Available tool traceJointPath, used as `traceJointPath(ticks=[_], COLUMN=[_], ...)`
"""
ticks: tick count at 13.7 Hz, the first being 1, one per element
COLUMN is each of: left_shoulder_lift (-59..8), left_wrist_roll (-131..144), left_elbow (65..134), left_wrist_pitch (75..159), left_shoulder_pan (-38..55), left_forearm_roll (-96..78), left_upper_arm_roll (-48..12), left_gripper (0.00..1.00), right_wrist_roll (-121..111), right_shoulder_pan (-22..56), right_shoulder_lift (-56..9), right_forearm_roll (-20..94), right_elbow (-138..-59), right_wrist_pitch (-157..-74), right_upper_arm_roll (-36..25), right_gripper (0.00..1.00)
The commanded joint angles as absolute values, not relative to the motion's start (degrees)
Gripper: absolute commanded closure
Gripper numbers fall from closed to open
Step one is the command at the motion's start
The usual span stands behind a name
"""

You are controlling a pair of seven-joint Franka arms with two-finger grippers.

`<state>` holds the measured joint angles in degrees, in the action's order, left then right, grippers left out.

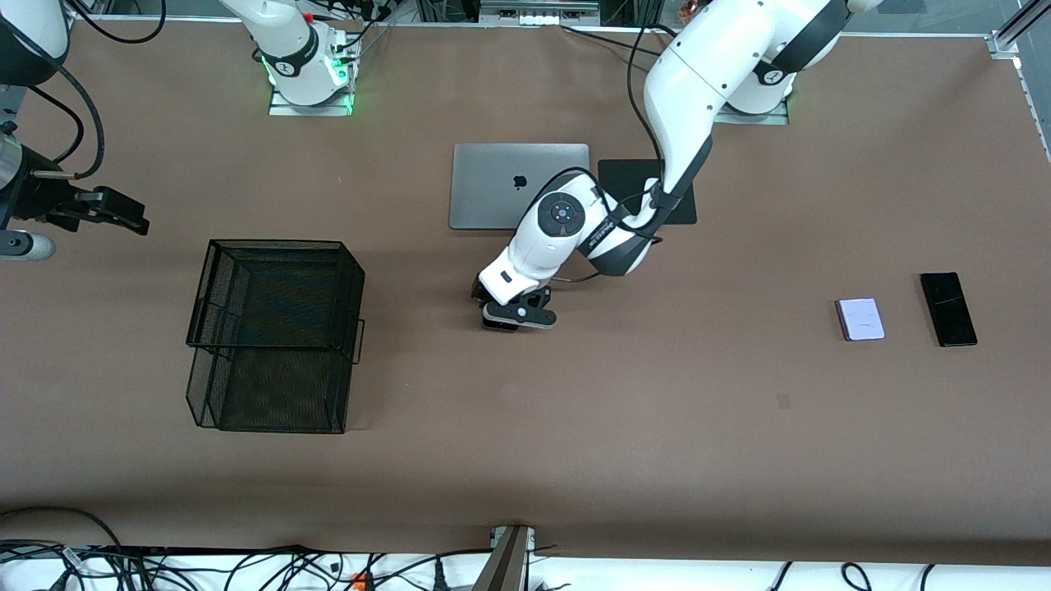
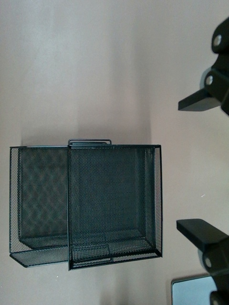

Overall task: Place phones with both arms
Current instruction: 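Carry the flip phone beside the laptop and set it down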

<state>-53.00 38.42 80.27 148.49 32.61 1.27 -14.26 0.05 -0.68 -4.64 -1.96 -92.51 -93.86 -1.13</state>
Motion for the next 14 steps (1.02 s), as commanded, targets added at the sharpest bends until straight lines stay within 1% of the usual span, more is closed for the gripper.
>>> traceJointPath(ticks=[1, 4, 6, 8, 11, 12, 14], left_shoulder_lift=[-53.1, -52.2, -50.6, -47.9, -42.6, -41.0, -37.7], left_wrist_roll=[38.1, 38.4, 38.1, 37.8, 37.5, 37.0, 34.6], left_elbow=[78.4, 78.4, 78.4, 78.2, 78.0, 78.0, 78.0], left_wrist_pitch=[148.2, 147.2, 143.2, 135.7, 121.1, 115.7, 107.7], left_shoulder_pan=[33.3, 33.0, 32.1, 30.7, 28.8, 26.7, 23.5], left_forearm_roll=[0.3, 0.1, 0.2, 0.7, 2.6, 2.8, 3.3], left_upper_arm_roll=[-13.5, -13.5, -13.5, -12.9, -11.5, -11.6, -10.6], left_gripper=[0.00, 0.00, 0.00, 0.00, 0.00, 0.00, 0.00], right_wrist_roll=[0.2, 0.2, 0.7, 0.9, 1.0, 1.4, 3.9], right_shoulder_pan=[-1.5, -1.5, -1.5, -1.5, -1.5, -1.5, -1.5], right_shoulder_lift=[-4.4, -4.5, -4.7, -4.9, -5.7, -5.9, -6.6], right_forearm_roll=[-1.9, -1.9, -2.2, -2.0, -1.9, -1.9, -1.9], right_elbow=[-92.4, -92.4, -92.4, -92.3, -92.3, -92.3, -92.4], right_wrist_pitch=[-93.9, -94.2, -94.7, -95.1, -96.3, -96.8, -97.5], right_upper_arm_roll=[-0.4, -0.4, -0.2, 1.0, 2.5, 2.7, 4.8], right_gripper=[0.00, 0.00, 0.00, 0.00, 0.00, 0.00, 0.00])
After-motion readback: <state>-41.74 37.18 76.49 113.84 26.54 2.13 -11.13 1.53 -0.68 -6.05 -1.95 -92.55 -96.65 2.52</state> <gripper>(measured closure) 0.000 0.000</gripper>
